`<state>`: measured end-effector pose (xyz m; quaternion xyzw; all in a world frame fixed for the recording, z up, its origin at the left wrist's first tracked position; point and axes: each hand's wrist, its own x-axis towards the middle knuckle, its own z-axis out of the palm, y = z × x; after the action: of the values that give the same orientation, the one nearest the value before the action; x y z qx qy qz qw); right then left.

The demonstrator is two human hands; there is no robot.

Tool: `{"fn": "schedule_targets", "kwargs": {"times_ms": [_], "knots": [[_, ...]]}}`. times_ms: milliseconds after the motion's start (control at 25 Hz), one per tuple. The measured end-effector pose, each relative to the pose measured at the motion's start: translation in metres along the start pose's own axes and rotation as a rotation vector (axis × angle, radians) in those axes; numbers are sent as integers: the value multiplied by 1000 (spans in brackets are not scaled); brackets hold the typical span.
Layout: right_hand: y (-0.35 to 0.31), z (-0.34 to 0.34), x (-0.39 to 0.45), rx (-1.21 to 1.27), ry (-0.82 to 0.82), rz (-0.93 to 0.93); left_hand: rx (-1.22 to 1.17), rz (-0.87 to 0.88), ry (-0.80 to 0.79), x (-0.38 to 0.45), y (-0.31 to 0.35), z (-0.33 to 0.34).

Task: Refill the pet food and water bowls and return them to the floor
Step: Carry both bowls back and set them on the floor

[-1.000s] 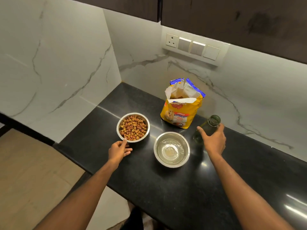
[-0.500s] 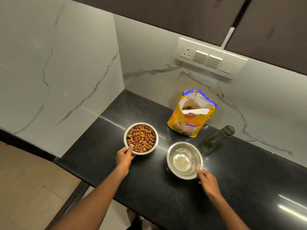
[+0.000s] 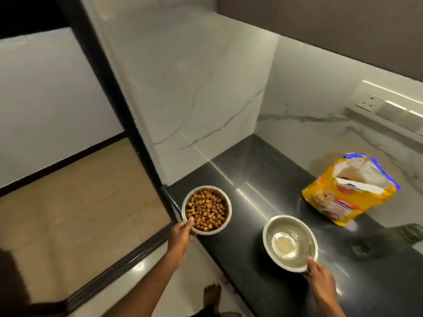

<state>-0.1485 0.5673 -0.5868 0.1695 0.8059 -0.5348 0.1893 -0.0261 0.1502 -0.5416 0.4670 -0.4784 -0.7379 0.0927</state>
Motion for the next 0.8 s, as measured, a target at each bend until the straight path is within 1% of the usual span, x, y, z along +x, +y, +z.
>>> {"fn": "schedule_targets", "kwargs": {"times_ms": [120, 240, 280, 360, 480, 560, 680, 800], "knots": [[-22, 52, -22, -138, -136, -123, -84, 45, 155, -18, -5, -78], [-42, 117, -42, -226, -236, -168, -145, 35, 303, -30, -17, -153], [-47, 142, -50, -250, -302, -201, -177, 26, 355, -34, -22, -180], [-72, 197, -84, -266, -410, -255, -254, 13, 460, -41, -27, -228], [-98, 284, -120, -249, -511, -240, -355, 3, 593, -37, -24, -297], [-104, 340, -132, -248, -582, -222, -416, 13, 636, -28, -17, -336], [-113, 426, -147, -230, -636, -195, -454, 44, 671, -7, 6, -391], [-143, 525, -170, -209, -624, -201, -447, 66, 695, 28, 37, -457]]}}
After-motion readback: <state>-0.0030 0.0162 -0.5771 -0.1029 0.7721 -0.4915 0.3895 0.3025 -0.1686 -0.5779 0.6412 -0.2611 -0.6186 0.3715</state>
